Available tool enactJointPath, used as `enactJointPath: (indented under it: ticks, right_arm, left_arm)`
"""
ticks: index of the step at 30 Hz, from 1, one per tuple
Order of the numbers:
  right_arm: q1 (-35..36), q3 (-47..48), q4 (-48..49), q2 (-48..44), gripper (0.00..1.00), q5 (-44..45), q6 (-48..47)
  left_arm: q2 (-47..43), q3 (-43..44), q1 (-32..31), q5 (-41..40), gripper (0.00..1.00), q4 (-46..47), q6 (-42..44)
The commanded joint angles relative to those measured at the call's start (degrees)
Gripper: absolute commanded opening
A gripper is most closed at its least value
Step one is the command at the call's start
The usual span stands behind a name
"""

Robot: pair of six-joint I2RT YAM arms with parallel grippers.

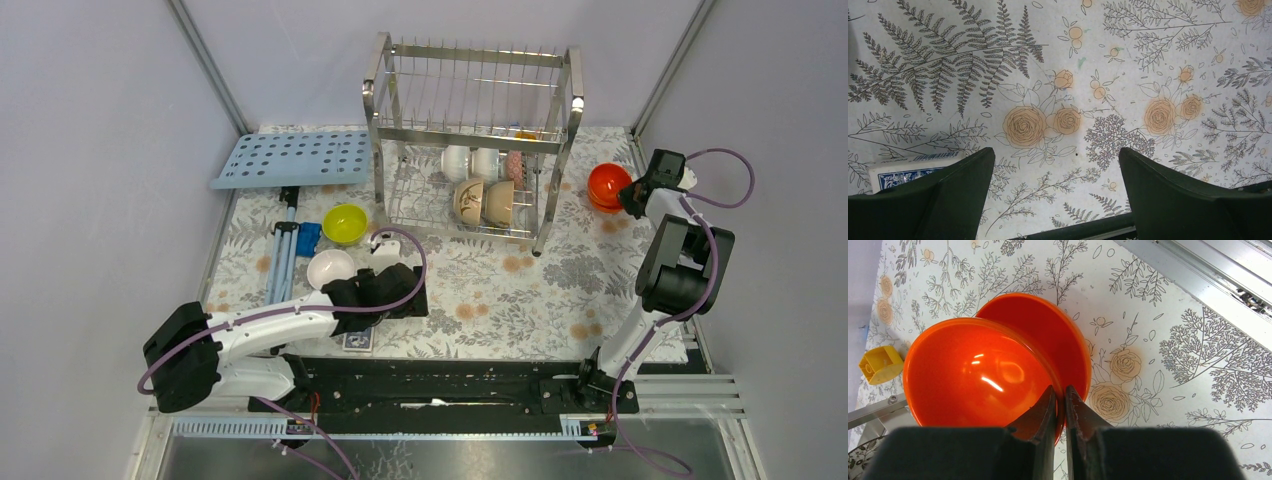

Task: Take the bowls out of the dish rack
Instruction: Place the bowl with the bowl.

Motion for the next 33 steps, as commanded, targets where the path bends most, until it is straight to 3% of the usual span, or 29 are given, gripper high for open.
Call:
enactJointPath:
  ticks: [1,15,33]
  right_arm:
    - [-0.3,1.5,1.1,-0.4,0.0,-0.7,0.1]
    - [-0.3,4.8,-2.4,-6.2,0.0,2.0,2.0]
    - [-0.3,11.8,-12.2,-1.1,0.0,4.1,1.4]
  left_arm:
    - [-1.6,1.5,0.3,-0.1,0.99,1.5,-0.1]
    - [-3.6,0.8,0.3,0.7,0.99,1.4,-0.8]
    - [-6.1,-0.6,0.3,-0.2,0.99,1.2,-1.2]
